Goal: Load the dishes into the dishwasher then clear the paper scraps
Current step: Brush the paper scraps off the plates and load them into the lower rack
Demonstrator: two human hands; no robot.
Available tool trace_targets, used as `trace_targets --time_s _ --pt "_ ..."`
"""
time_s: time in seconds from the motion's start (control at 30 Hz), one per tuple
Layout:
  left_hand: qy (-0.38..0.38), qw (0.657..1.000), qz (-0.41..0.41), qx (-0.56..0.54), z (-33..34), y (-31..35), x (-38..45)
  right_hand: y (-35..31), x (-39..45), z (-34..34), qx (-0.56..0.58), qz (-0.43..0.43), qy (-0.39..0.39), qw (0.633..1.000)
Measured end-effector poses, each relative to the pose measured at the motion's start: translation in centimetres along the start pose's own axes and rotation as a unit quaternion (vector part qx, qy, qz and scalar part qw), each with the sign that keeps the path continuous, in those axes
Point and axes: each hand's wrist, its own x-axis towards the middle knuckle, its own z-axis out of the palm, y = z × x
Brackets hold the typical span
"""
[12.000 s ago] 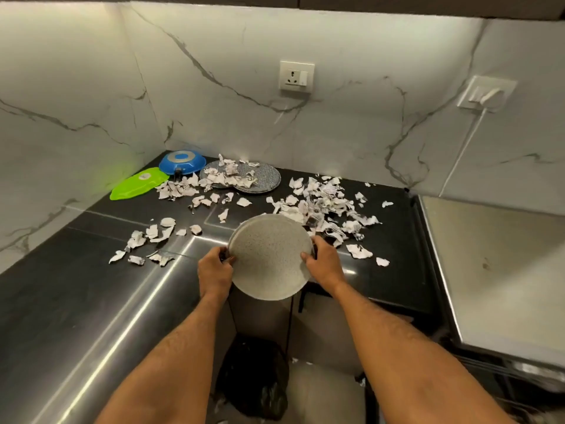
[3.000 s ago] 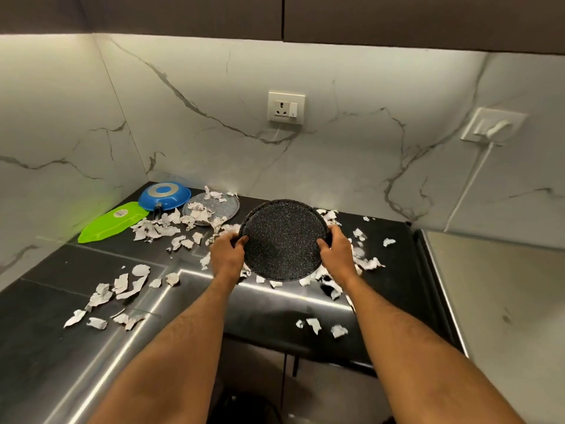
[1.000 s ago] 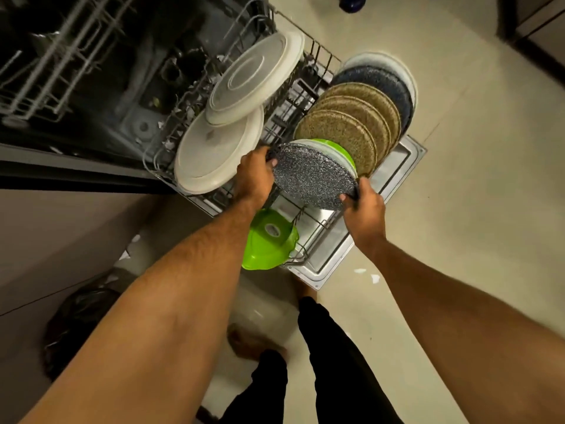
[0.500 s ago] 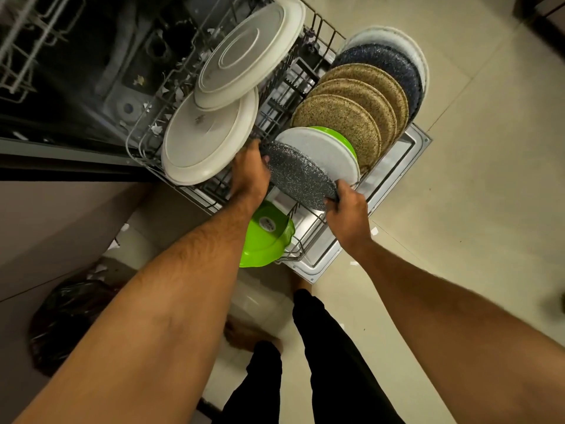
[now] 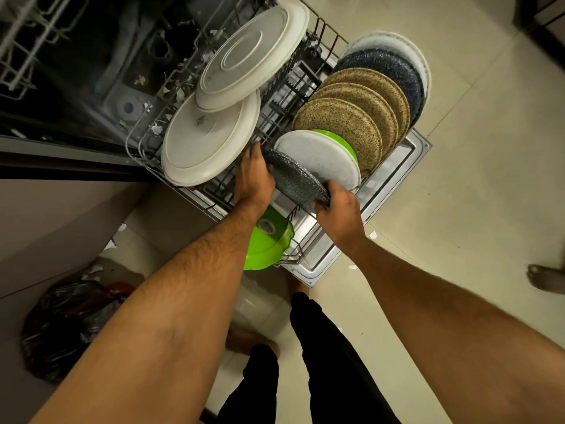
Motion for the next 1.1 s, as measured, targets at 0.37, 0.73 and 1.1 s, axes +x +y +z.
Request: trace_targets --time_s 0.37,0.73,1.1 --pt "0.003 1.0 -0.005 -0.002 -0.7 -1.3 -4.1 -0.3 -1.6 -0.2 -0.014 -0.029 0.025 0.999" --pt "0.037 0.996 0.035 0.077 -5.6 -5.1 -11.1 -3.8 -6.7 -1.3 -0.142 -0.086 0.08 0.983" --pt "0.228 0.959 -0.019 0.168 -25.1 -11.1 -24.6 -24.4 -17.5 -1.7 -0.24 -0.359 0.067 0.899"
